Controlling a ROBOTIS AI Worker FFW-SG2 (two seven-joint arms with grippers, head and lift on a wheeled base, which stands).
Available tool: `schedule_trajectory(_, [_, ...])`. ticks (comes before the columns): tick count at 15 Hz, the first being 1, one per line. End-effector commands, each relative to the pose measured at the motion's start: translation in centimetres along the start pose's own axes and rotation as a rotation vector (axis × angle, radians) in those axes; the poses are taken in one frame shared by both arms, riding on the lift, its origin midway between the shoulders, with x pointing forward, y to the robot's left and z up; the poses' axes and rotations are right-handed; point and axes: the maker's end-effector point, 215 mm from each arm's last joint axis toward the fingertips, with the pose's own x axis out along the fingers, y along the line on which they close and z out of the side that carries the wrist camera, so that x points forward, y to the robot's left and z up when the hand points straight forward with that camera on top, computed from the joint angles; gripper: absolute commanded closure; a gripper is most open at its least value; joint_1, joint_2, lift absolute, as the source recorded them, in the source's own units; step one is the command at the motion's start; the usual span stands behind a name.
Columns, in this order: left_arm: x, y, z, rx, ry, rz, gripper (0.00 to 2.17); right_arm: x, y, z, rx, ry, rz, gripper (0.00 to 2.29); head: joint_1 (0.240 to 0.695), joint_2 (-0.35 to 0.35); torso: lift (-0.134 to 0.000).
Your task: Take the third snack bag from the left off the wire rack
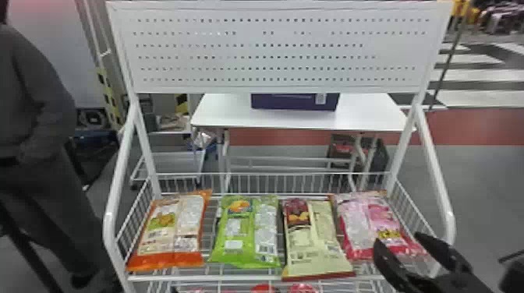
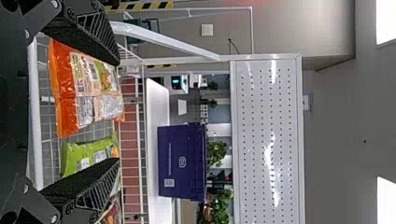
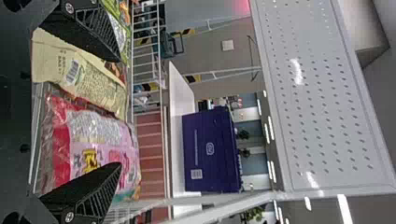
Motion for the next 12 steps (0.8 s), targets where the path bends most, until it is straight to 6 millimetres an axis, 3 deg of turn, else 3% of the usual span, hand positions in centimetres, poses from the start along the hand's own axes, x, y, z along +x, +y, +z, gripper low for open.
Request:
schedule_trajectory(1, [0.0, -0.3, -0.3, -0.003, 0.006, -0.003, 0.17, 4.7, 1.9, -0.8, -0.005, 0.034, 0.027, 0.1, 0.499, 0.0, 0.0])
schedule_trajectory(4, [-0.1, -0.4, -0.5, -0.004, 0.009, -0.007, 0.17, 8.7, 3.5, -3.1, -0.004, 0.095, 0.073, 0.1, 0.499, 0.0, 0.0])
schedule_trajectory(6, [-0.1, -0.4, -0.8, -0.005, 0.015, -0.005, 0.17, 10.2, 5.2, -4.9, -0.008, 0.144, 0.109, 0.1, 0.499, 0.0, 0.0])
schedule_trajectory(12, [-0.2, -1.1, -1.3, 0.002, 0.02, -0.012, 0.17, 11.7, 8.1, -9.5, 0.002, 0.284, 0.201, 0.17, 0.499, 0.0, 0.0])
